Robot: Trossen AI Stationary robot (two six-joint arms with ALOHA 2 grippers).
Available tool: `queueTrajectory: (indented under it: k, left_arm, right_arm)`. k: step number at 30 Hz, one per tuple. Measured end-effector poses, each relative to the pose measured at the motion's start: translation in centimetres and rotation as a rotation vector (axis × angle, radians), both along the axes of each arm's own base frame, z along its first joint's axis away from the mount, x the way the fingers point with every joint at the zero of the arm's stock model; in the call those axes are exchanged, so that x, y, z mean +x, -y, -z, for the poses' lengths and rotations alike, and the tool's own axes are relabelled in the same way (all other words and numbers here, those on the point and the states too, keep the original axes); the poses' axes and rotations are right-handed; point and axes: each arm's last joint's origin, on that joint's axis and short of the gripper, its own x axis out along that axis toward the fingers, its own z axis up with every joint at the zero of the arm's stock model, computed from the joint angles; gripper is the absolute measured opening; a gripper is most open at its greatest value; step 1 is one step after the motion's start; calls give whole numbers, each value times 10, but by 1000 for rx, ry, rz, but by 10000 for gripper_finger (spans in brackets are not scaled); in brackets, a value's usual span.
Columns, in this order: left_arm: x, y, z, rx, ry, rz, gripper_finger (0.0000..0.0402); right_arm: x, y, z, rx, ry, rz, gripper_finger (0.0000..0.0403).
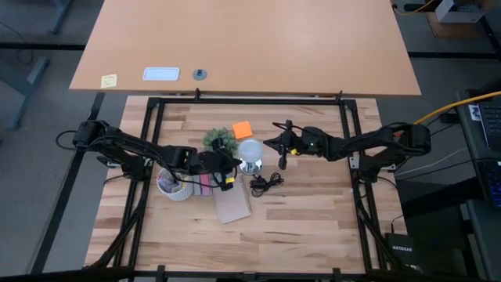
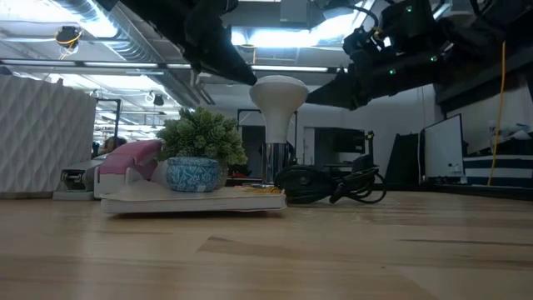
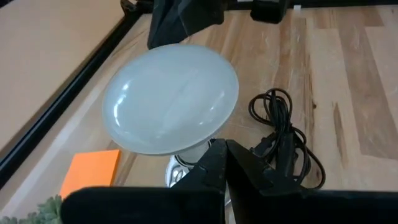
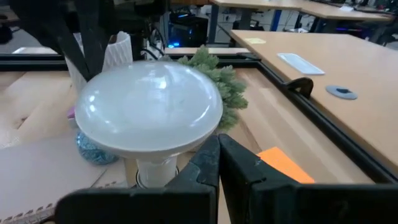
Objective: Screw lightbulb
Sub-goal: Insert the lightbulb into the silver lamp socket
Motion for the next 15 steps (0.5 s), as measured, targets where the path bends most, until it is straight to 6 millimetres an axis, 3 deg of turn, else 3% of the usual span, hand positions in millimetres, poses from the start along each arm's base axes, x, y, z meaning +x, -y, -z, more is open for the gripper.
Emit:
queueTrajectory:
  k: [7, 15]
  left_arm:
    - [0, 0, 0, 2, 1, 1, 0]
    - [-1, -2, 0, 40, 4, -58, 0]
  right_arm:
    - [1, 0, 2, 4, -6, -5, 12]
    - [1, -3, 1, 25, 11, -124, 12]
